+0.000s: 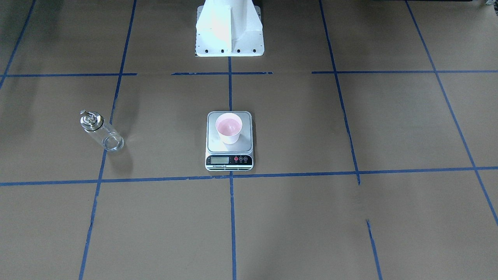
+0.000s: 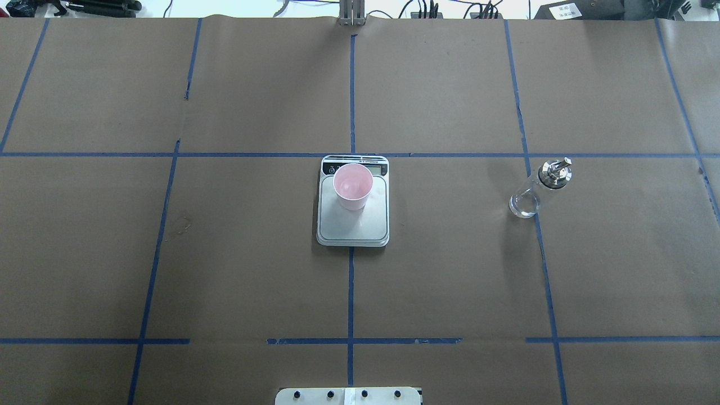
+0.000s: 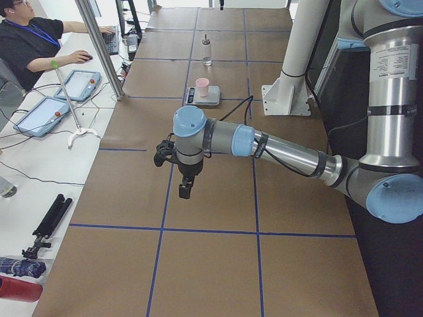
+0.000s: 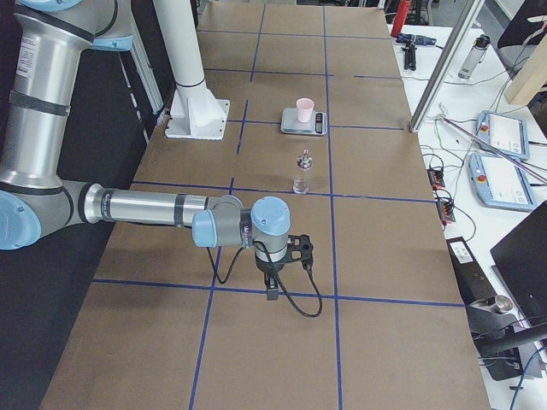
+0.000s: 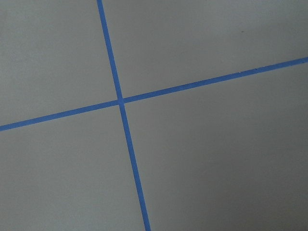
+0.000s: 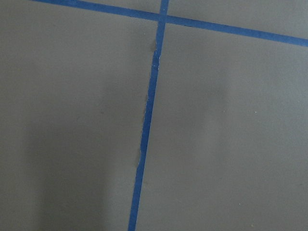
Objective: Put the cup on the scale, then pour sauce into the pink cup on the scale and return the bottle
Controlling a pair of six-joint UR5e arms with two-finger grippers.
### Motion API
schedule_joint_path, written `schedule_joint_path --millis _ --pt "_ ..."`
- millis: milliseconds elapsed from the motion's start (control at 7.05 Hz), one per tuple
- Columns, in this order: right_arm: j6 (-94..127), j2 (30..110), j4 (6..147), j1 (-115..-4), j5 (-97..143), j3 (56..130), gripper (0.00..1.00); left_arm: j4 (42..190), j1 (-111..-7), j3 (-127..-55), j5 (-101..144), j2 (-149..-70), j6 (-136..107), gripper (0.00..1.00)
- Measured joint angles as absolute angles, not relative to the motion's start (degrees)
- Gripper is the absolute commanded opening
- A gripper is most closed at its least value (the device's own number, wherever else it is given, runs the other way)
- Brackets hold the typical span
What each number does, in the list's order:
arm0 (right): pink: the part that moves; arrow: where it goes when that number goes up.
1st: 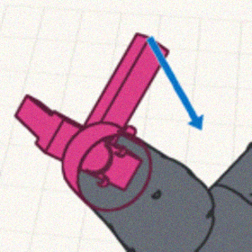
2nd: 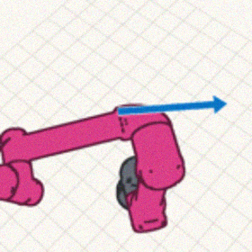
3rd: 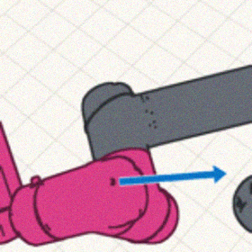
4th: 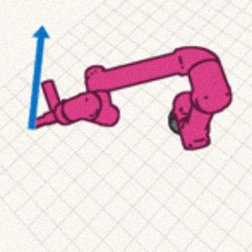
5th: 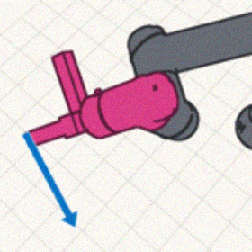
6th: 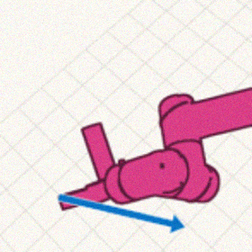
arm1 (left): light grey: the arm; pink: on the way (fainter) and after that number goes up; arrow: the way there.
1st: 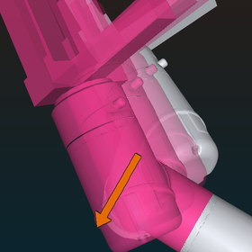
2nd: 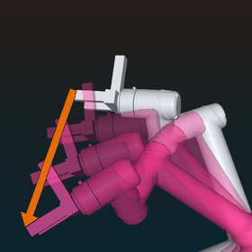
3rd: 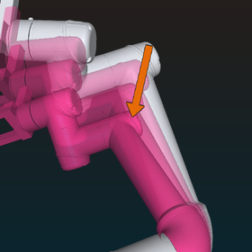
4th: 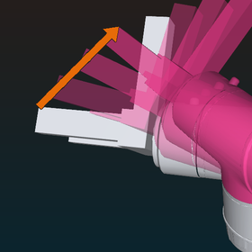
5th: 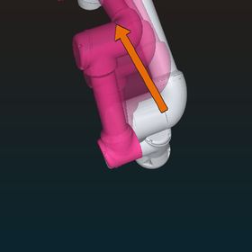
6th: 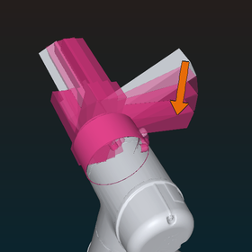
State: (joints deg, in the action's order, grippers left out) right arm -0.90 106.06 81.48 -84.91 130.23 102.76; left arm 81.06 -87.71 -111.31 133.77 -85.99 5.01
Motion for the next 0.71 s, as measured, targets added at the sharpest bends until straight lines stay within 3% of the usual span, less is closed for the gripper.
schedule_joint_path --millis 710 --pt "-1.05 105.92 82.18 -84.90 133.28 103.04 1.00 81.17 -87.79 -108.84 133.63 -85.82 5.13 1.00"
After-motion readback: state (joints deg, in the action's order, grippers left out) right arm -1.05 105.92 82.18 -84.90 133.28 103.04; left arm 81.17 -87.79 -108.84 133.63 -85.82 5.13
